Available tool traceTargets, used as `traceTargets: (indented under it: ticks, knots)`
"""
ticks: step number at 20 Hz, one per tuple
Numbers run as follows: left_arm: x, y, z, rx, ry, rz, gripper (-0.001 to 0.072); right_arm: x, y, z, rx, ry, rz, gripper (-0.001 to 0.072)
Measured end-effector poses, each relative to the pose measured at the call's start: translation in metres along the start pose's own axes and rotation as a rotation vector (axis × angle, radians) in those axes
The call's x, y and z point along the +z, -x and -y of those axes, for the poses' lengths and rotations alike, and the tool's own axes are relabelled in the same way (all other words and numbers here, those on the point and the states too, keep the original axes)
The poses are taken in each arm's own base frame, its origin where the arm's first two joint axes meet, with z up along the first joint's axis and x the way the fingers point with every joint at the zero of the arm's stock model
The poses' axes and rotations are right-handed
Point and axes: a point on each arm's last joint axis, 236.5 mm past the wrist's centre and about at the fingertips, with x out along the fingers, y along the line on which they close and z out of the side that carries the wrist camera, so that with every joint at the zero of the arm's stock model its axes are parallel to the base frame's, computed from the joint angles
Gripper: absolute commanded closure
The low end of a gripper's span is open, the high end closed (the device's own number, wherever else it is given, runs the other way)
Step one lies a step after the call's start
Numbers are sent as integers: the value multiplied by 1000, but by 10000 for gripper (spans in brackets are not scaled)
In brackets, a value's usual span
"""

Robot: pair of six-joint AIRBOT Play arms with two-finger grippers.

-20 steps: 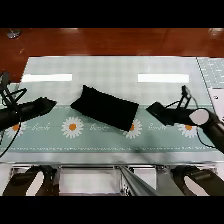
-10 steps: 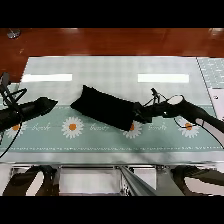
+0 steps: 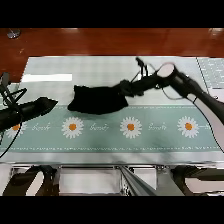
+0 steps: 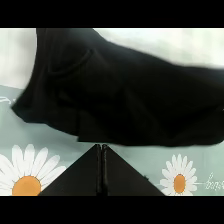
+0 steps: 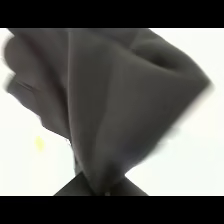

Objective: Fold the shirts.

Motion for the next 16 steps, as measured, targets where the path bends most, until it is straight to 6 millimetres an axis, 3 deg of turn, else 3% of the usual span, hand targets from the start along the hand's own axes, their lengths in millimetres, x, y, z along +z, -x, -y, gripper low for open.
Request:
traceTargets:
  ticks: [2, 5, 8, 11, 16]
  knots:
    - [0, 0, 0, 0, 0, 0, 689, 37, 37, -27, -52, 121, 76, 678]
    - [0, 0, 0, -1, 0, 0, 690, 74, 95, -55, -156, 259, 180, 677]
    - [0, 0, 0, -1, 0, -1, 689, 97, 153, -62, -263, 312, 282, 677]
    - [-1, 0, 0, -1, 0, -3, 689, 110, 207, -41, -354, 250, 363, 677]
    - [-1, 0, 0, -1, 0, -3, 690, 113, 297, 28, -458, -42, 486, 677]
